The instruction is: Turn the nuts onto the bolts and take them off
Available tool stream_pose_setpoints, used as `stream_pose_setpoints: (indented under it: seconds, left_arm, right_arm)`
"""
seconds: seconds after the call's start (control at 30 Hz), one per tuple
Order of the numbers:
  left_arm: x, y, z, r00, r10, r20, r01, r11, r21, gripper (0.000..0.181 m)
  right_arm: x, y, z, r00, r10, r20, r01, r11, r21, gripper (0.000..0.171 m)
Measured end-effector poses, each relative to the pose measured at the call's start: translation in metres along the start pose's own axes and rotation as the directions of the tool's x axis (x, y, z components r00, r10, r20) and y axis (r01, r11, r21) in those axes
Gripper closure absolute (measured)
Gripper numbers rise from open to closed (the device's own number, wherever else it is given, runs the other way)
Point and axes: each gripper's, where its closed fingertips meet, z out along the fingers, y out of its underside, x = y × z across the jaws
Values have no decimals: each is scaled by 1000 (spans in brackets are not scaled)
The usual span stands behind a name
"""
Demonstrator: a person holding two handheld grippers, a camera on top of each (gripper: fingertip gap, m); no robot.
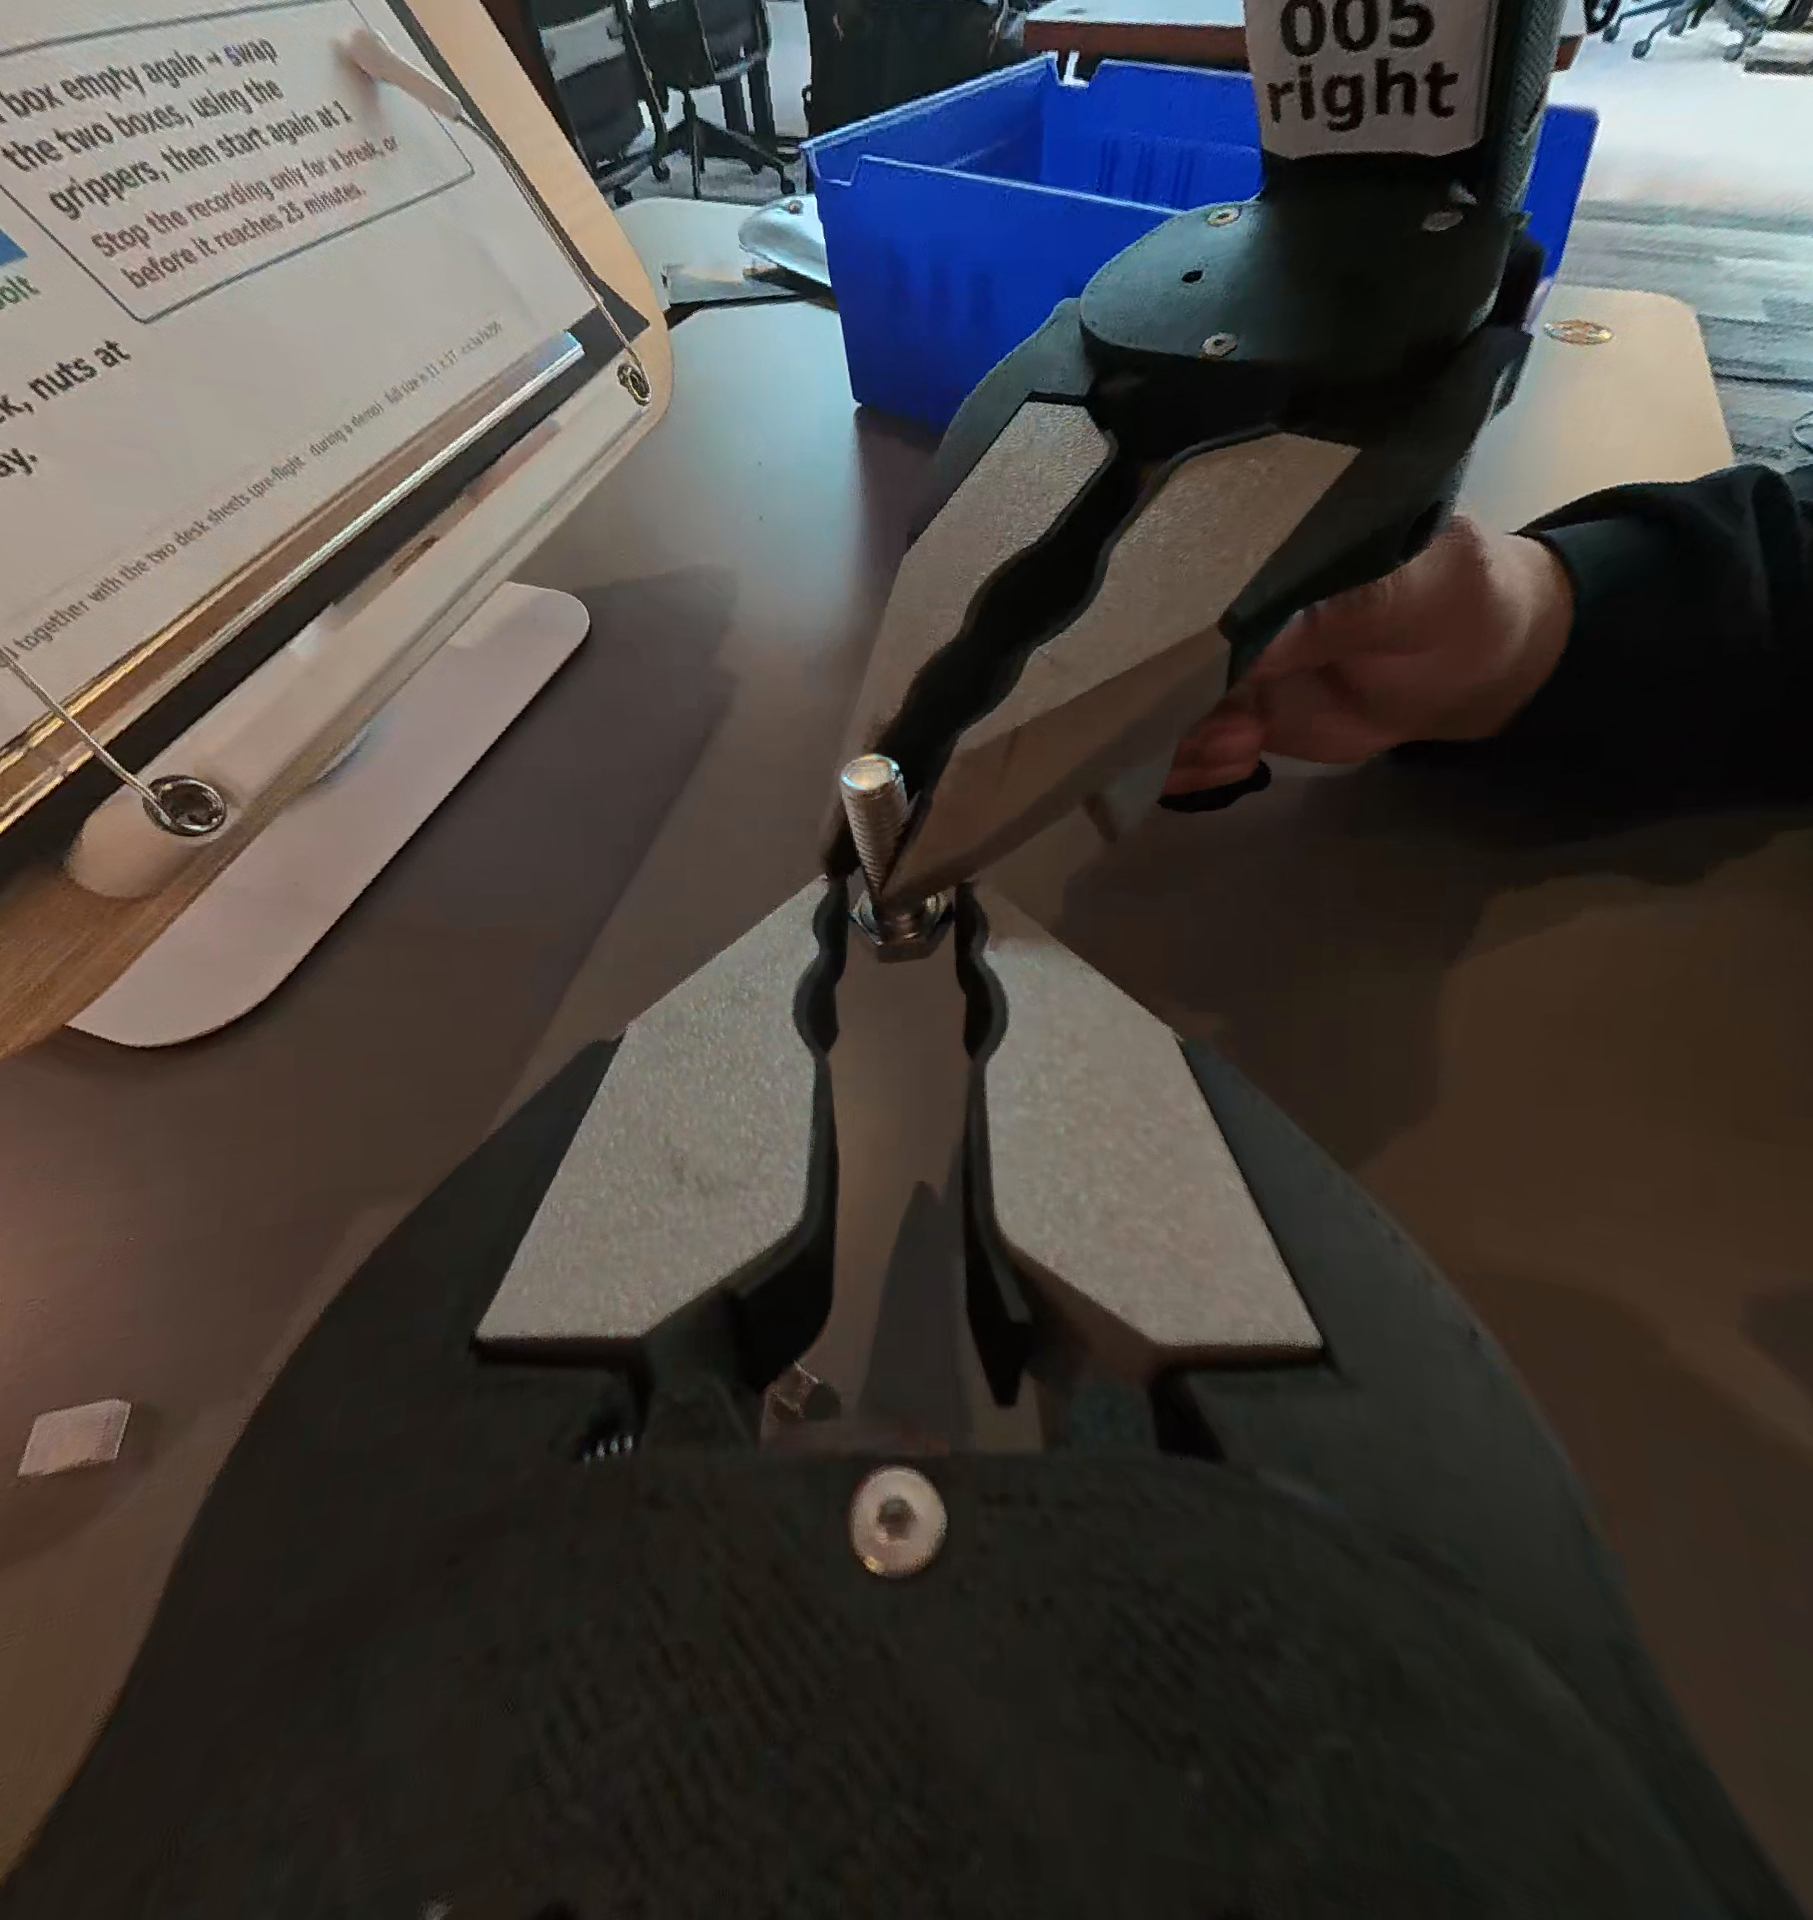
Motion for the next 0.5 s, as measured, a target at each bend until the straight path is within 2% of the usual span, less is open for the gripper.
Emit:
stream_pose_setpoints:
  seconds: [0.17,0.27,0.33,0.47,0.5]
  left_arm:
    - [3,4,0,998,-50,-33,50,999,-12,164]
    - [4,13,4,997,-61,-44,59,997,-50,164]
    - [7,14,7,995,-72,-65,69,997,-45,164]
    - [11,14,9,996,-63,-60,60,997,-49,164]
    - [11,14,9,997,-53,-54,50,997,-50,164]
  right_arm:
    - [-2,4,2,1000,-5,-1,5,1000,-4,166]
    - [-2,-8,-4,1000,6,-2,-6,998,68,157]
    - [-3,-11,-8,999,29,29,-31,996,84,171]
    - [-1,-2,-6,999,33,29,-34,999,36,171]
    - [-1,-2,-6,999,35,30,-36,999,36,166]
